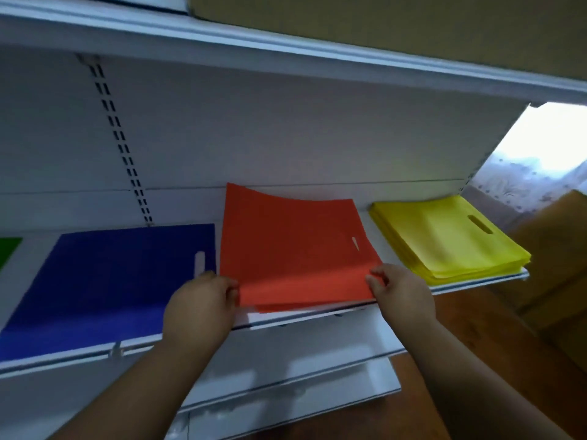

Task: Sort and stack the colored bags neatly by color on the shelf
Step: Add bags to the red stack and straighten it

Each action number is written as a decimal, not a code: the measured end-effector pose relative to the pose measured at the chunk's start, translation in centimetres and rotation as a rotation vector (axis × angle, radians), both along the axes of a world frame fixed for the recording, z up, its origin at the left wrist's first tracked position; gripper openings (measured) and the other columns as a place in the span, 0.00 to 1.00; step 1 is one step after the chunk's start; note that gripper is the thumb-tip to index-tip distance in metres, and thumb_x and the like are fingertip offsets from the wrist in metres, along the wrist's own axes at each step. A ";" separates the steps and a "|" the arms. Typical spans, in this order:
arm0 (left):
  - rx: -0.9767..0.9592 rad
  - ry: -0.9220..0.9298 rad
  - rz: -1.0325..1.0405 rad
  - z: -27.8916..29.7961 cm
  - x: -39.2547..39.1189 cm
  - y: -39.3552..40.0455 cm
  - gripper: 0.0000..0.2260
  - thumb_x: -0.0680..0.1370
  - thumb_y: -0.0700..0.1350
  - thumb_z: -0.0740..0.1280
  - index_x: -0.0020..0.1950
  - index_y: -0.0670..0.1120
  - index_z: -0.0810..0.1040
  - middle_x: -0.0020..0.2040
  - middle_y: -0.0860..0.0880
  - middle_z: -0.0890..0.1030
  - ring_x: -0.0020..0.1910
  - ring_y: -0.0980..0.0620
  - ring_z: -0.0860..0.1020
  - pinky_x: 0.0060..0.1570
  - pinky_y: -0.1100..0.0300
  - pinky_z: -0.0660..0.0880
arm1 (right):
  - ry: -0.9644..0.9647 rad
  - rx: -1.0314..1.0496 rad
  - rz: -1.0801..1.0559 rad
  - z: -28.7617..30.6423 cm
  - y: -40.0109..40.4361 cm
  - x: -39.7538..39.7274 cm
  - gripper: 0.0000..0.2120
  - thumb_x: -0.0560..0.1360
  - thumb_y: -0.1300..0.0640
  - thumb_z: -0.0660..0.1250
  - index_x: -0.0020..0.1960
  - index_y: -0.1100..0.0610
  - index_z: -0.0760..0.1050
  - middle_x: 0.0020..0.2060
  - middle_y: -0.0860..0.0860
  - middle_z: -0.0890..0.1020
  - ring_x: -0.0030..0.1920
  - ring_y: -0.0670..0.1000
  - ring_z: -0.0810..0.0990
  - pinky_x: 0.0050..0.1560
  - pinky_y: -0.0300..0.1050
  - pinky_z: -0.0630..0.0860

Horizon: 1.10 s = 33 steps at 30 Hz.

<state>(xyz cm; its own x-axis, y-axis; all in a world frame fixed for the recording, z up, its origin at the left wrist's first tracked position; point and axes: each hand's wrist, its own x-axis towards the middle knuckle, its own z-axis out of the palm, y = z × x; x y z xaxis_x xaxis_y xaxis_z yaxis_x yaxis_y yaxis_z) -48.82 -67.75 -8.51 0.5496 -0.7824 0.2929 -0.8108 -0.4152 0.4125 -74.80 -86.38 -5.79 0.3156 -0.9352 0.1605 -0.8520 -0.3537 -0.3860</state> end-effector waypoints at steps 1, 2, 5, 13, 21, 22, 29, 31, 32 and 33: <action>0.027 0.000 0.023 0.0 -0.8 -0.8 0.07 0.75 0.43 0.71 0.51 0.50 0.86 0.44 0.47 0.82 0.40 0.44 0.81 0.38 0.56 0.76 | 0.024 0.009 0.027 -0.3 -1.4 -0.4 0.11 0.77 0.50 0.68 0.57 0.53 0.81 0.52 0.54 0.83 0.53 0.58 0.80 0.49 0.47 0.73; 0.050 0.003 0.043 0.0 -1.5 -1.6 0.07 0.75 0.43 0.70 0.51 0.50 0.86 0.45 0.47 0.82 0.40 0.44 0.80 0.39 0.56 0.75 | 0.052 0.019 0.051 -0.6 -2.6 -0.7 0.12 0.77 0.50 0.68 0.57 0.53 0.81 0.52 0.54 0.83 0.53 0.58 0.80 0.49 0.47 0.73; 0.121 -0.030 0.075 -0.4 -3.5 -3.7 0.05 0.75 0.44 0.70 0.47 0.50 0.86 0.42 0.46 0.80 0.38 0.42 0.80 0.37 0.54 0.77 | 0.124 0.055 0.097 -1.2 -5.5 -1.6 0.12 0.78 0.49 0.66 0.58 0.52 0.80 0.52 0.53 0.83 0.53 0.57 0.80 0.48 0.46 0.73; 0.321 -0.165 0.115 -2.2 -6.4 -6.6 0.05 0.68 0.46 0.75 0.33 0.48 0.83 0.32 0.48 0.75 0.28 0.46 0.75 0.29 0.60 0.61 | 0.273 0.097 0.174 -2.6 -9.1 -3.3 0.13 0.78 0.46 0.65 0.58 0.51 0.80 0.53 0.52 0.81 0.52 0.55 0.79 0.48 0.45 0.73; 0.225 -0.139 0.133 -1.0 -7.2 -6.1 0.06 0.70 0.49 0.74 0.38 0.48 0.82 0.35 0.48 0.75 0.30 0.45 0.75 0.30 0.57 0.70 | 0.219 0.029 0.356 -1.8 -6.9 -0.7 0.14 0.80 0.47 0.61 0.59 0.52 0.78 0.52 0.53 0.79 0.52 0.56 0.79 0.47 0.46 0.73; 0.184 -0.125 0.133 -0.8 -7.4 -5.6 0.05 0.71 0.48 0.73 0.39 0.48 0.82 0.35 0.48 0.75 0.30 0.45 0.75 0.29 0.57 0.71 | 0.189 0.030 0.402 -1.4 -6.1 0.2 0.15 0.80 0.46 0.61 0.61 0.52 0.77 0.52 0.53 0.79 0.52 0.56 0.79 0.48 0.46 0.73; 0.020 0.039 0.217 -0.4 -5.0 2.9 0.09 0.74 0.47 0.71 0.54 0.50 0.83 0.42 0.52 0.78 0.37 0.50 0.79 0.37 0.57 0.76 | -0.049 0.018 0.702 1.1 3.0 8.7 0.18 0.79 0.47 0.63 0.67 0.50 0.75 0.46 0.48 0.82 0.50 0.51 0.79 0.49 0.45 0.73; -0.029 0.063 0.286 0.1 -3.5 7.1 0.08 0.76 0.49 0.68 0.53 0.52 0.83 0.41 0.53 0.78 0.37 0.51 0.78 0.37 0.58 0.74 | -0.106 0.041 0.778 1.9 6.4 11.5 0.21 0.79 0.50 0.63 0.72 0.47 0.69 0.47 0.46 0.80 0.47 0.49 0.78 0.47 0.46 0.74; -0.054 0.051 0.318 0.4 -2.8 9.2 0.08 0.76 0.50 0.66 0.50 0.53 0.83 0.39 0.54 0.78 0.36 0.51 0.78 0.35 0.58 0.74 | -0.137 0.057 0.823 2.2 8.2 12.9 0.24 0.79 0.50 0.63 0.74 0.44 0.64 0.46 0.46 0.80 0.44 0.48 0.78 0.45 0.45 0.74; -0.072 0.044 0.364 0.7 -1.8 12.2 0.09 0.75 0.51 0.64 0.49 0.53 0.83 0.37 0.54 0.78 0.35 0.51 0.78 0.33 0.59 0.73 | -0.162 0.078 0.880 2.5 10.8 14.8 0.26 0.80 0.50 0.62 0.76 0.41 0.60 0.46 0.45 0.79 0.42 0.46 0.77 0.42 0.43 0.73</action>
